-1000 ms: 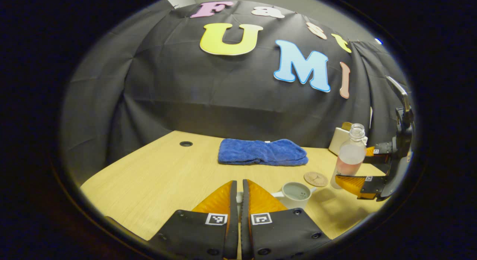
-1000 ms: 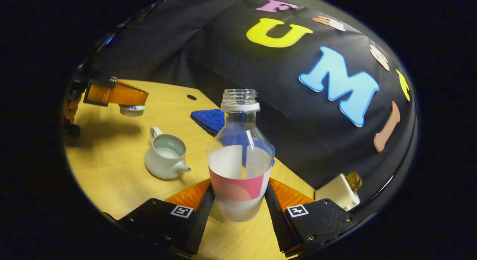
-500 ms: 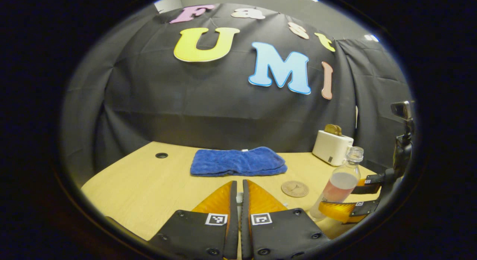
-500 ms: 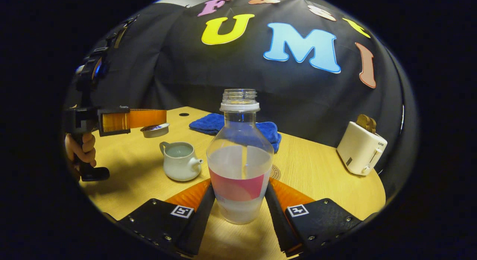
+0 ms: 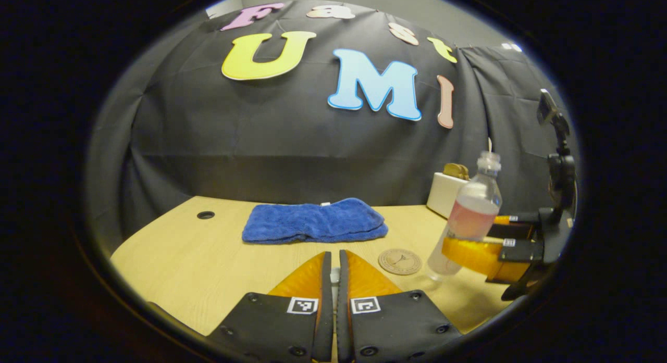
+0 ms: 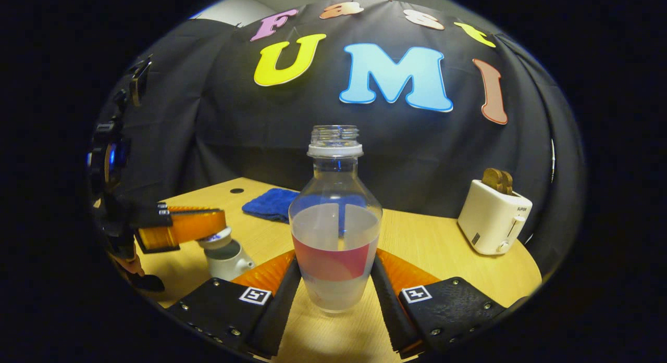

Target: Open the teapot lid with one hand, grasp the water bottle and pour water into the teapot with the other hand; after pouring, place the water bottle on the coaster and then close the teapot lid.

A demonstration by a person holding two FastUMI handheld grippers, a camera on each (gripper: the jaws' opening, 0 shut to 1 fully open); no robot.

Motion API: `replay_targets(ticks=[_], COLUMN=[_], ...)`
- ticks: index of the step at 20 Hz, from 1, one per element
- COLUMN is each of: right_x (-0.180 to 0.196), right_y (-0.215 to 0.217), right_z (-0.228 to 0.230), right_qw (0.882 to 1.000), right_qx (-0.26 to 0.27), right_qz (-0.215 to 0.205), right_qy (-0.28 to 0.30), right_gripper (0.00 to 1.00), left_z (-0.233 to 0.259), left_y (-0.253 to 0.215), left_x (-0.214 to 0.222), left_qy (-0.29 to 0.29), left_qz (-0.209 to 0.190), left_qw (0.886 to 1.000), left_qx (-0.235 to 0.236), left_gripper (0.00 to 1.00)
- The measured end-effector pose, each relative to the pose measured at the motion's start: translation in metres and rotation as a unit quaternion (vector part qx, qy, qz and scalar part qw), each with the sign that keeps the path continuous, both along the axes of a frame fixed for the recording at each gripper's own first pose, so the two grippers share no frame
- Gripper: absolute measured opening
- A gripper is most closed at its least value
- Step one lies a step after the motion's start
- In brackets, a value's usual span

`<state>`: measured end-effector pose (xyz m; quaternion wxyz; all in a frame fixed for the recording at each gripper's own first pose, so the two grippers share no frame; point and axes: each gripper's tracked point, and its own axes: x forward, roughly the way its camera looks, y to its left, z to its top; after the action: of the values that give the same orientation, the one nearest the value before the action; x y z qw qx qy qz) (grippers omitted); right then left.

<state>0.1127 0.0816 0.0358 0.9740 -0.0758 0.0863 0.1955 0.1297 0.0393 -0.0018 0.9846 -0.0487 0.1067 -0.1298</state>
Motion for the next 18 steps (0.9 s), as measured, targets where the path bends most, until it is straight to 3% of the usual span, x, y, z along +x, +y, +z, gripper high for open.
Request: replay_targets(ticks=[3,9,14,18], right_x=[0.036,0.097,0.109,0.109], right_y=[-0.001,0.025,0.031,0.029], right_z=[0.016,-0.019,-0.041,-0.050], right_qw=[1.000,0.999,1.000,0.999], right_qx=[0.011,0.033,0.015,0.029], right_qz=[-0.010,-0.012,-0.014,-0.015], right_qy=[-0.027,0.008,0.011,0.011], right_gripper=[0.76,0.76,0.76,0.76], left_z=[-0.001,0.000,0.006,0.004], left_y=[-0.002,-0.003,0.004,0.005], left_x=[0.001,0.001,0.000,-0.001], left_qy=[0.002,0.001,-0.005,-0.003], left_qz=[-0.001,-0.002,0.003,0.005], left_qw=[1.000,1.000,1.000,1.000], left_qx=[-0.004,0.003,0.005,0.002], left_gripper=[0.10,0.10,0.09,0.10])
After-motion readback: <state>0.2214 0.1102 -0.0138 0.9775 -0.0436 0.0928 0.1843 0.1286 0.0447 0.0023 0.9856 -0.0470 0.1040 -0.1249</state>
